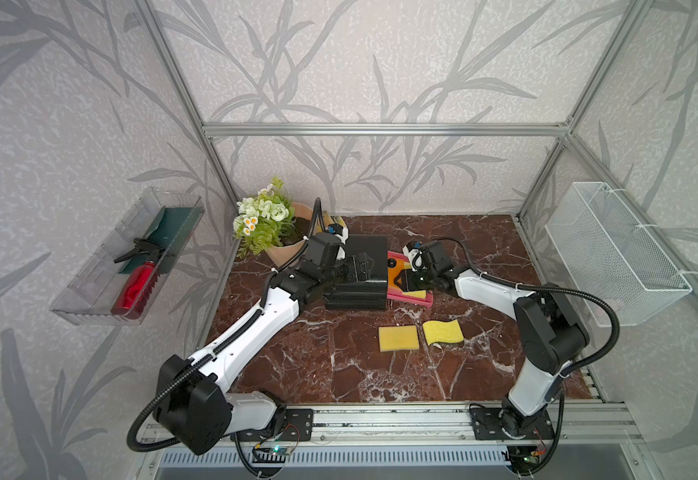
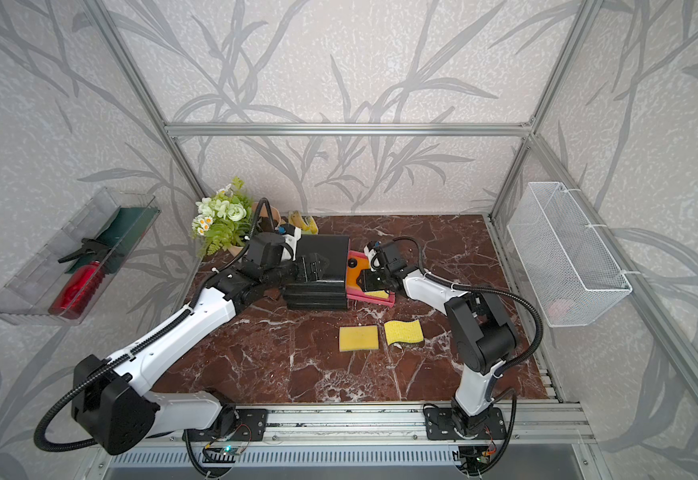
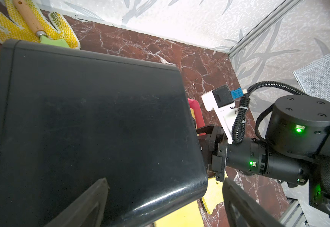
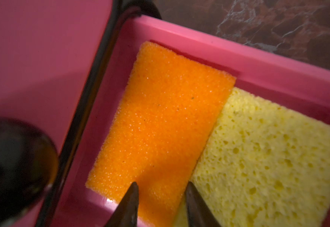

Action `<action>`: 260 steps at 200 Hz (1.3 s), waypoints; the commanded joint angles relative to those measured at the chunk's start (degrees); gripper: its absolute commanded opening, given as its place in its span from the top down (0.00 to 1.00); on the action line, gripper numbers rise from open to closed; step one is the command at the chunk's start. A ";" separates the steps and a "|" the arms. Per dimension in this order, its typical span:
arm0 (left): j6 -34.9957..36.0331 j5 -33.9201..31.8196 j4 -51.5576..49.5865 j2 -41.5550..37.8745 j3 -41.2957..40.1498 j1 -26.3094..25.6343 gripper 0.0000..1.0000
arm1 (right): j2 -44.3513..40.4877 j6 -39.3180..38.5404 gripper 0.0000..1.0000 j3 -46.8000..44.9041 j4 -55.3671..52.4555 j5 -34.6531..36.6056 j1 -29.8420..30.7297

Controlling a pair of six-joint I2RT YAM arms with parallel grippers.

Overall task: Take the sponge out of the drawer
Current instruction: Pick up the sponge from the drawer.

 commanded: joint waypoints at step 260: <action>10.86 4.23 -11.04 -0.41 9.81 0.76 0.10 | -24.13 -26.13 1.00 4.11 -23.05 9.83 -4.87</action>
